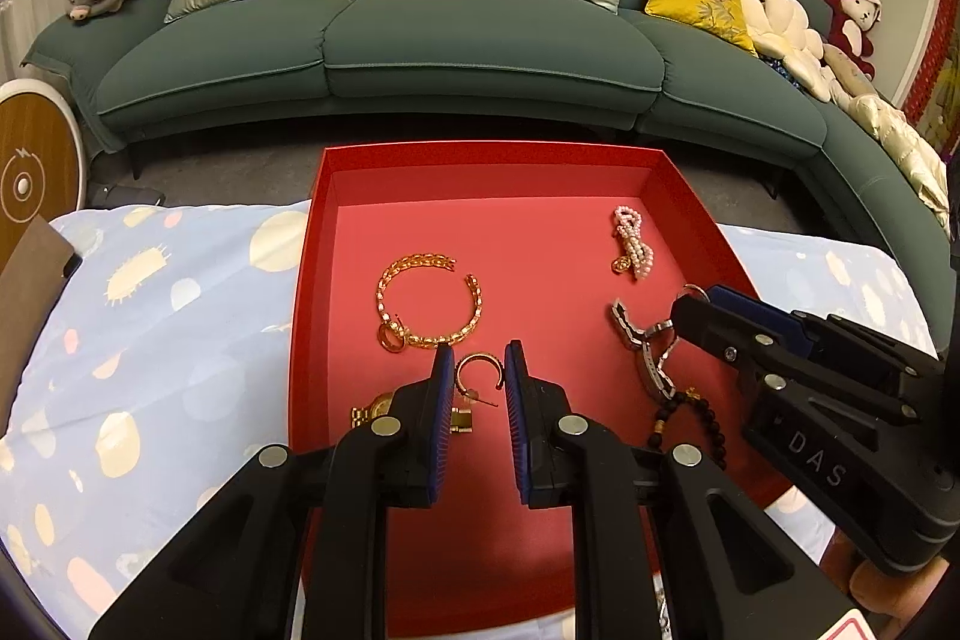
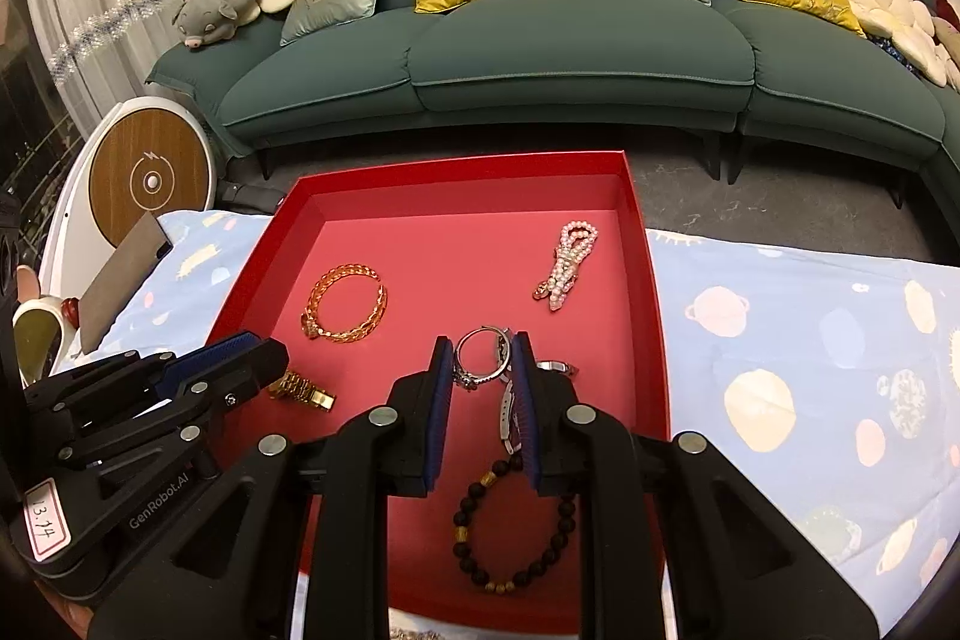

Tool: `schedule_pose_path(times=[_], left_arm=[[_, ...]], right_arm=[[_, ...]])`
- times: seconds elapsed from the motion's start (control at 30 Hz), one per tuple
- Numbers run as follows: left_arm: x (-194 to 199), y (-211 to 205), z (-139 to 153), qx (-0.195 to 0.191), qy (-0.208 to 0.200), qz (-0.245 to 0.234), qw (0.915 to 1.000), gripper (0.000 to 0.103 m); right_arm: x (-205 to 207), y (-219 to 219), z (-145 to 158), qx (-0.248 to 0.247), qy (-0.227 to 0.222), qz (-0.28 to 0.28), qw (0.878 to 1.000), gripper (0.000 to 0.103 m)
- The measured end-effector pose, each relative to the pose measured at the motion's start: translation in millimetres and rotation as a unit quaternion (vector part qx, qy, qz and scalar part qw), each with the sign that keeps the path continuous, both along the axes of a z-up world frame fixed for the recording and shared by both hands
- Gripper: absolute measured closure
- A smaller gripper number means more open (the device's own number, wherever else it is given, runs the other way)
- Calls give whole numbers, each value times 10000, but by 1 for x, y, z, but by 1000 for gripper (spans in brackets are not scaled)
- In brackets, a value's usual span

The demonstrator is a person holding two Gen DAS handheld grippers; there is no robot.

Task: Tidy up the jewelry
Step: 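Carry the earring and silver ring into the red box with both tools, then open both tools to release the earring and ring into the box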

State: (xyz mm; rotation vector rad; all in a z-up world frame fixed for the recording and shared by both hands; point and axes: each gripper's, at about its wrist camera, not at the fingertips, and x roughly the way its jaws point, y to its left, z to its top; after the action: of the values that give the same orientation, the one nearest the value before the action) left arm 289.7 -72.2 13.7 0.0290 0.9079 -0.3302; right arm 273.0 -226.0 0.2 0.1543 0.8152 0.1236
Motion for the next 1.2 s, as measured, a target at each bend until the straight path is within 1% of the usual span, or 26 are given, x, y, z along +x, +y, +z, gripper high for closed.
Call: schedule_pose_path(times=[0.37, 0.7, 0.83, 0.97, 1.13, 1.2], left_arm=[[11, -1, -12, 84, 61, 43, 9999, 88], [12, 3, -15, 118, 111, 158, 9997, 84], [7, 10, -6, 113, 60, 210, 9997, 84], [-9, 28, 11, 71, -48, 320, 9994, 84], [-40, 56, 30, 4, -21, 452, 9990, 84], [-57, 67, 36, -28, -50, 510, 9987, 80]], right_arm=[[15, 12, -15, -62, 56, 110, 9999, 84], [14, 15, -19, -92, 49, 83, 9999, 82], [9, 13, -12, -62, 3, 64, 10000, 82], [-4, 10, 0, -47, -28, 40, 10000, 82], [-38, 1, 25, -29, -104, -50, 9999, 82], [-53, -4, 34, 12, -121, -105, 9999, 82]])
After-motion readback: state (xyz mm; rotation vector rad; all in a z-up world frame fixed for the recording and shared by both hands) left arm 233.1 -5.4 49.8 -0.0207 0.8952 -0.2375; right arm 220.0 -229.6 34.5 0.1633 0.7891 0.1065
